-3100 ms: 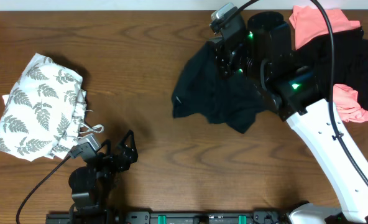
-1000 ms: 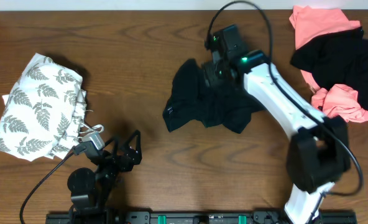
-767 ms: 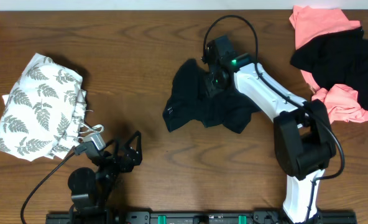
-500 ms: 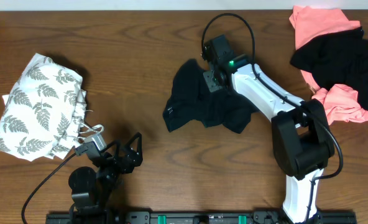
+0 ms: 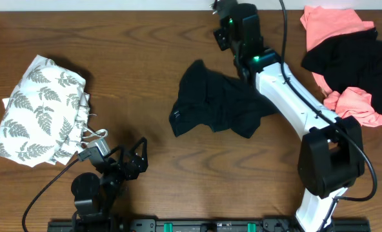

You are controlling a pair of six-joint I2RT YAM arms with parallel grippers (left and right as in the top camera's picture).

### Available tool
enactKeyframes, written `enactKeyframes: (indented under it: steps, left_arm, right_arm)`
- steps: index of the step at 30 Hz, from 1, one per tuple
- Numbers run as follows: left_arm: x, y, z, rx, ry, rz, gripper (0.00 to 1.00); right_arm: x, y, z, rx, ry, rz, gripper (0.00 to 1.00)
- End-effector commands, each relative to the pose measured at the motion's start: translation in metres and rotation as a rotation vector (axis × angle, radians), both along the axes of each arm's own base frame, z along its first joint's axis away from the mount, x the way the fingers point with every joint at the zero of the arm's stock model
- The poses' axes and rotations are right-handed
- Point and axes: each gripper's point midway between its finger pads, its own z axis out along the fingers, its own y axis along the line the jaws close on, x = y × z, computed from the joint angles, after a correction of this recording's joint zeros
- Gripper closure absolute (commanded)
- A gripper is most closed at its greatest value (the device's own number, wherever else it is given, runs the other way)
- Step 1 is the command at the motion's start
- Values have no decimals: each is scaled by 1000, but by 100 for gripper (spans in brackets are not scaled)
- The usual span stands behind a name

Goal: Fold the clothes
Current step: 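Reach the left gripper to the black garment's left edge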

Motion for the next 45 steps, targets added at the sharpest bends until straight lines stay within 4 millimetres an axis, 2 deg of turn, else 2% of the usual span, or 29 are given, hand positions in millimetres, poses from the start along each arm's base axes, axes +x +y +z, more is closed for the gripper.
enactKeyframes:
  steps: [1, 3, 4, 6, 8, 10, 13, 16, 19, 21, 24, 25, 26, 28, 32, 36, 37, 39, 41, 45]
  left_arm:
    - [-3, -1, -11, 2, 35, -8, 0]
    - [-3, -1, -10, 9, 32, -9, 1]
    - [-3, -1, -11, 22, 27, -14, 2]
    - [-3, -1, -11, 64, 13, -28, 4]
    - [-2, 1, -11, 91, 8, -25, 4]
    - [-1, 2, -10, 92, 8, -22, 4]
    - [2, 2, -1, 91, 6, -23, 4]
    - [8, 3, 18, 92, 1, -23, 4]
    - [15, 2, 47, 98, -4, -34, 3]
    - [22, 0, 67, 115, -2, -57, 4]
    - [33, 1, 88, 147, 50, -80, 3]
    - [38, 1, 93, 155, 75, -87, 3]
    - [45, 1, 100, 175, 102, -103, 3]
    - [55, -1, 107, 209, 117, -136, 2]
    - [73, -12, 117, 241, 95, -205, 2]
    - [89, -42, 130, 192, -6, -347, 3]
    - [93, -46, 129, 192, -10, -362, 12]
    - [100, -55, 117, 191, 18, -388, 25]
    - [105, -64, 99, 190, 74, -415, 28]
    - [115, -79, 47, 252, 223, -417, 30]
  right_arm:
    - [-5, -10, -37, 8, 125, -33, 89]
    - [-24, -7, -59, -14, 241, -6, 74]
    - [-35, -5, -70, -21, 303, 3, 62]
    - [-64, 2, -94, -14, 454, 36, 45]
    - [-90, 8, -111, 1, 579, 70, 37]
    - [-105, 11, -119, 5, 646, 82, 32]
    - [-107, 13, -123, 17, 662, 65, 34]
    - [-107, 14, -134, 48, 687, 26, 39]
    - [-110, 11, -162, 48, 749, -10, 41]
    - [-111, 10, -176, 35, 776, -19, 48]
    - [-110, 8, -186, 22, 783, -31, 60]
    - [-110, 8, -185, 28, 780, -34, 64]
    - [-108, 9, -184, 31, 773, -33, 79]
    - [-104, 8, -178, 30, 747, -41, 88]
    - [-91, -4, -147, 26, 655, -82, 96]
    - [-81, -12, -100, 22, 538, -69, 96]
    - [-78, -18, -88, 11, 499, -95, 96]
    - [-72, -29, -69, -14, 432, -146, 95]
    - [-69, -34, -60, -40, 395, -152, 95]
    - [-65, -39, -61, -69, 389, -142, 93]
